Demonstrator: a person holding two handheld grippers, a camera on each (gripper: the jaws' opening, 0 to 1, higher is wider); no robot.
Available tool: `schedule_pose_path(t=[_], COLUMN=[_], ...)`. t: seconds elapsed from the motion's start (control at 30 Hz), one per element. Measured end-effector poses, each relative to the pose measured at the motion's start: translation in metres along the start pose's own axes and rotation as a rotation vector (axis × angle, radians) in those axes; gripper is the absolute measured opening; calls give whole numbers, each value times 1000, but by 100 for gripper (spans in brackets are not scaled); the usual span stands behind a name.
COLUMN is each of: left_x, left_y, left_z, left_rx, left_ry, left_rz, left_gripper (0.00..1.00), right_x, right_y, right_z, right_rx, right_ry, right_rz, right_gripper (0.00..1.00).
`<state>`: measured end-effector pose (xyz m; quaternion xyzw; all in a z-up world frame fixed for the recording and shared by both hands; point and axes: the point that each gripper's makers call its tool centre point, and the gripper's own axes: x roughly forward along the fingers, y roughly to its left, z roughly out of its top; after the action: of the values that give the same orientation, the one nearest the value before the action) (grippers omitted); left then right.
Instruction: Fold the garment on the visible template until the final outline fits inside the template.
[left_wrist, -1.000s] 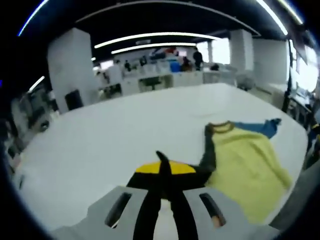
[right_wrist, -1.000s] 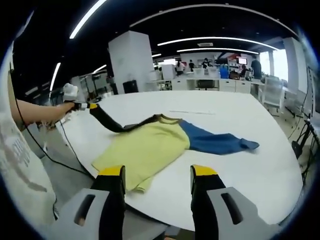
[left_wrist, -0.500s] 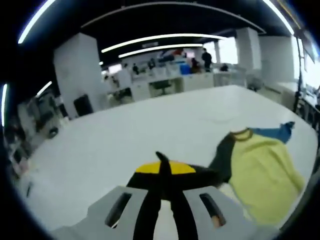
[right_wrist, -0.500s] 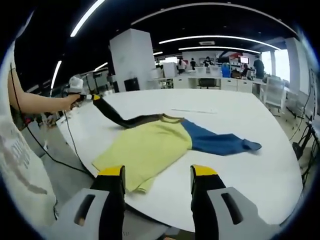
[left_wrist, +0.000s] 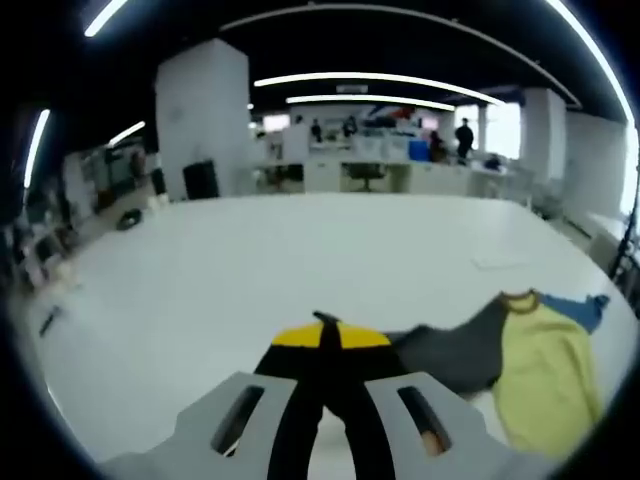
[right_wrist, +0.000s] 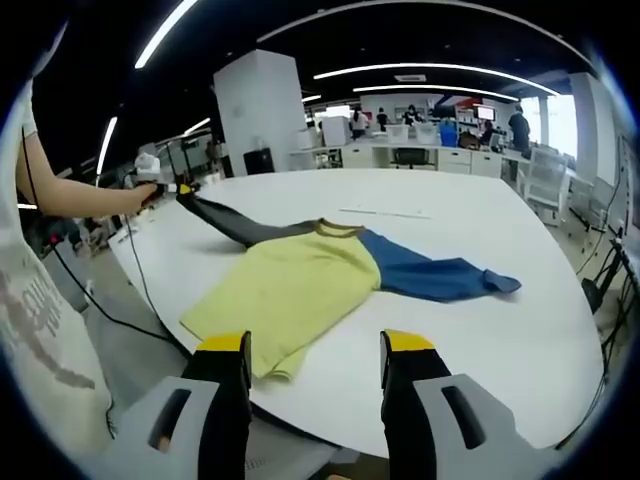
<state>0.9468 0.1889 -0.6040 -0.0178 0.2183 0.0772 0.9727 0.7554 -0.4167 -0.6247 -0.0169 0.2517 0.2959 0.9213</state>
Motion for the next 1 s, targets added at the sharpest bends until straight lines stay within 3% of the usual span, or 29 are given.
schedule_pose_path(t=[0.4, 0.57, 0.6, 0.67, 0.73, 0.83, 0.9, 1.0], left_x=[12, 9, 7, 0, -1, -10, -11, -13], left_y=[15, 29, 36, 49, 54, 68, 70, 69], left_z=[-28, -40, -38, -36, -38, -40, -41, -42], left_rx=[-50, -58, -34, 21, -6, -34, -38, -28], left_ry=[54, 72, 56, 37, 28, 18, 20, 25], left_rz=[23, 80, 115, 194, 215, 268, 270, 264], left_gripper=[0, 0, 3, 27, 55, 69, 76, 74], right_x=[13, 15, 15, 16, 16, 19, 20, 22], right_y=[4, 3, 3, 3, 3, 5, 6, 8], right_z=[7, 7, 6, 7, 7, 7, 7, 7], right_rx=[-15, -18, -18, -19, -18, -22, -24, -27], right_ry=[9, 14, 16, 16, 17, 19, 18, 17], right_rz=[20, 24, 25, 26, 27, 35, 39, 45], right_gripper=[52, 52, 52, 52, 52, 52, 52, 52])
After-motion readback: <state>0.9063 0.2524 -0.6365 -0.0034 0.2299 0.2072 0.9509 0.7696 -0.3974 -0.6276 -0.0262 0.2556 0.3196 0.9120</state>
